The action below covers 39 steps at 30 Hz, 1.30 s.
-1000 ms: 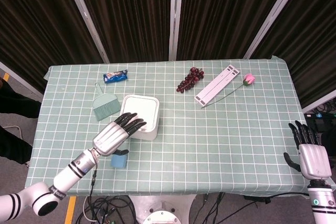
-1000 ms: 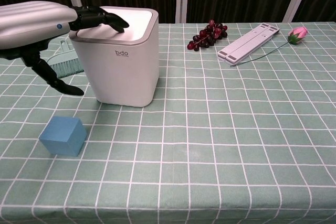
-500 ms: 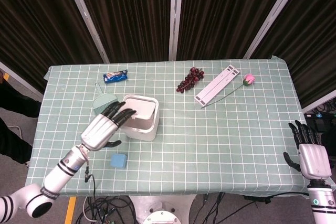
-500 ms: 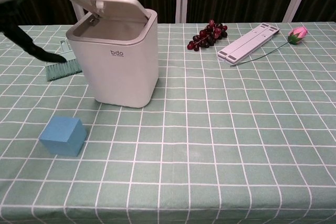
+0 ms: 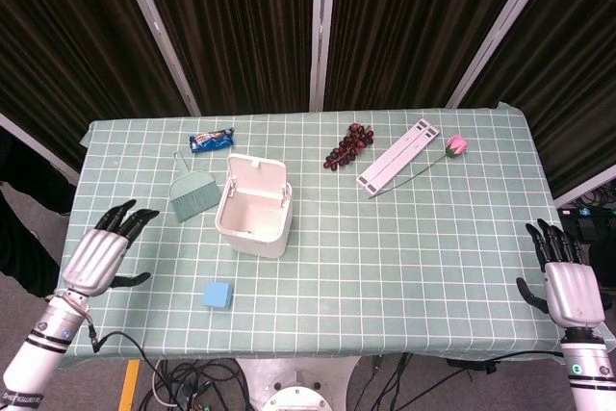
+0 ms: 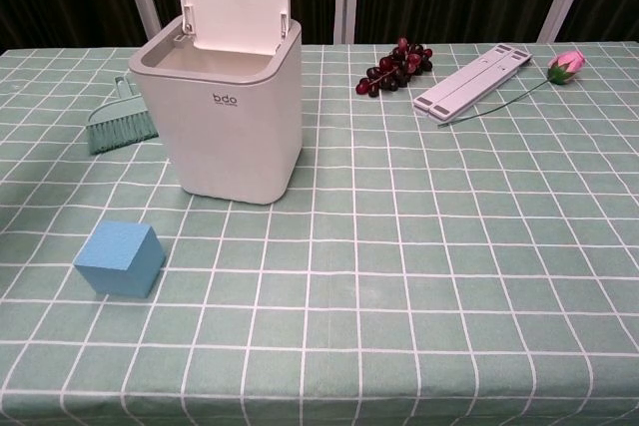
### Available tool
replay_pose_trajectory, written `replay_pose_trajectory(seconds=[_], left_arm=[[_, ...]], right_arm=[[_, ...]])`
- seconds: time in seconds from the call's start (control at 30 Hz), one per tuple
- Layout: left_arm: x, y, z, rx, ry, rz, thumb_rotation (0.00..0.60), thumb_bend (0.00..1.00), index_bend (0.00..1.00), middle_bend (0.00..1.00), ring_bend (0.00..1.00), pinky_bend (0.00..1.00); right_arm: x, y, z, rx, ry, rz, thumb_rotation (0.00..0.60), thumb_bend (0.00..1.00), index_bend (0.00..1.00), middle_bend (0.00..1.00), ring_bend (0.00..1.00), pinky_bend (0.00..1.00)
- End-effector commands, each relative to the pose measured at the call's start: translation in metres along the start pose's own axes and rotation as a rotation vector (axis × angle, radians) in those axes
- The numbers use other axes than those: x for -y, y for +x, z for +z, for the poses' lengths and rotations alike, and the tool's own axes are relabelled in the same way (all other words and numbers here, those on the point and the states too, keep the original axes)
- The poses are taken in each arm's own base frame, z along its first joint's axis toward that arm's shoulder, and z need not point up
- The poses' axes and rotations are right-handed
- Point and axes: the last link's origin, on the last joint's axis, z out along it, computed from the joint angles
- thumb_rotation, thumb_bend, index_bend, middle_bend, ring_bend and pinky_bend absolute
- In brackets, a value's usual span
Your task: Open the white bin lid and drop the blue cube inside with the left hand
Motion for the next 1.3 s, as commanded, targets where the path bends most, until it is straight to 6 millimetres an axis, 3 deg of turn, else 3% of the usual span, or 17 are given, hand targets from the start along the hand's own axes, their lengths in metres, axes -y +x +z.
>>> replay_pose_trajectory(seconds=[0.03,0.2,0.6,1.03,1.3], left_arm=[[-0.008,-0.028,-0.008,0.102,-0.056,-0.034,0.600,0.09,0.13,0.14,0.01,0.16],[-0.038,-0.059,-0.003,0.188,-0.205,-0.054,0.600,0.09,0.13,0.16,0.03,0.19],[-0.079,-0.093,0.023,0.240,-0.367,-0.035,0.600,0.11,0.16,0.18,0.05,0.24],[-0.071,-0.107,0.030,0.255,-0.304,-0.034,0.600,0.18,0.22,0.23,0.15,0.43],[-0.072,-0.111,0.034,0.230,-0.288,-0.045,0.600,0.25,0.37,0.41,0.34,0.60]], right_arm=[[0.000,0.002,0.000,-0.005,-0.001,0.000,0.600,0.21,0.00,0.00,0.00,0.00],[-0.002,0.006,0.001,-0.015,-0.008,0.004,0.600,0.21,0.00,0.00,0.00,0.00],[-0.011,0.008,0.002,-0.014,-0.032,0.006,0.600,0.21,0.00,0.00,0.00,0.00],[-0.010,0.008,0.002,-0.003,-0.026,0.004,0.600,0.22,0.00,0.00,0.00,0.00],[-0.007,0.009,0.002,0.001,-0.017,0.001,0.600,0.23,0.00,0.00,0.00,0.00]])
